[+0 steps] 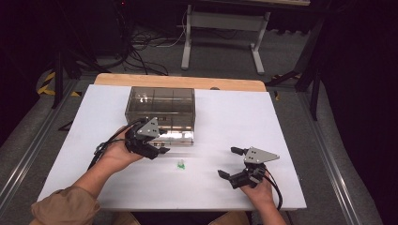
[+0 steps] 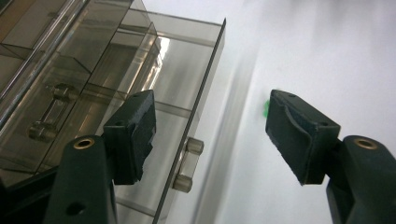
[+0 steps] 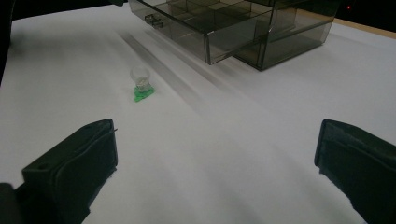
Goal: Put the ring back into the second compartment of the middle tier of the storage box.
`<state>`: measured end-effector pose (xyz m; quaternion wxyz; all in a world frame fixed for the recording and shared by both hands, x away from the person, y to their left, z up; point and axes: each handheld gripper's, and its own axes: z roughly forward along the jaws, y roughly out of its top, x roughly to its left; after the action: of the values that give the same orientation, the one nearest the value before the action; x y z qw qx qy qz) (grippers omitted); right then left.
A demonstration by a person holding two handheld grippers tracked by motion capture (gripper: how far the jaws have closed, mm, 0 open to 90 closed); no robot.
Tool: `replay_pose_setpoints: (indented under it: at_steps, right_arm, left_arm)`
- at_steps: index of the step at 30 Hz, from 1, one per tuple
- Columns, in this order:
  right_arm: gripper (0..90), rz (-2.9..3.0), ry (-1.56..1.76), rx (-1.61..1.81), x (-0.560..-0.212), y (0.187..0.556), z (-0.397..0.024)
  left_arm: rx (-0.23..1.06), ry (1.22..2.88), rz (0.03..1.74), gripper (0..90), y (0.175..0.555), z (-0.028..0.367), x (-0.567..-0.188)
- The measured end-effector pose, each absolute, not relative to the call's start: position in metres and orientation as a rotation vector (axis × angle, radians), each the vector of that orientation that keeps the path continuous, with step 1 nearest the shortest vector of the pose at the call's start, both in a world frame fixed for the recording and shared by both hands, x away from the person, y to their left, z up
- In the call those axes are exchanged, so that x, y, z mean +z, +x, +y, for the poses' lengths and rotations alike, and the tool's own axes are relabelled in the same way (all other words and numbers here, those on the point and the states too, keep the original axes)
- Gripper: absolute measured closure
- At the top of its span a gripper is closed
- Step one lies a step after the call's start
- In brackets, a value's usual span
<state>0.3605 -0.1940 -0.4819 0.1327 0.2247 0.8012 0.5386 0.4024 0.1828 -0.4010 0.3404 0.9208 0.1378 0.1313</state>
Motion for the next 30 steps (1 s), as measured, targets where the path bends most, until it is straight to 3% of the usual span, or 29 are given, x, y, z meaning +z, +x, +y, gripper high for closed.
replay_pose_setpoints:
  at_steps: [15,20,30]
  right_arm:
    - [0.0,2.326,0.652,1.554,-0.482,0.36,-0.194]
    - [0.0,2.326,0.653,1.554,-0.482,0.36,-0.194]
    - [0.0,2.328,0.651,1.553,-0.482,0.36,-0.194]
  left_arm:
    - [0.295,2.295,0.422,22.5,0.39,0.17,-0.406]
    - [0.275,2.27,0.419,22.8,0.386,0.164,-0.409]
    - [0.234,2.278,0.411,32.4,0.379,0.149,-0.422]
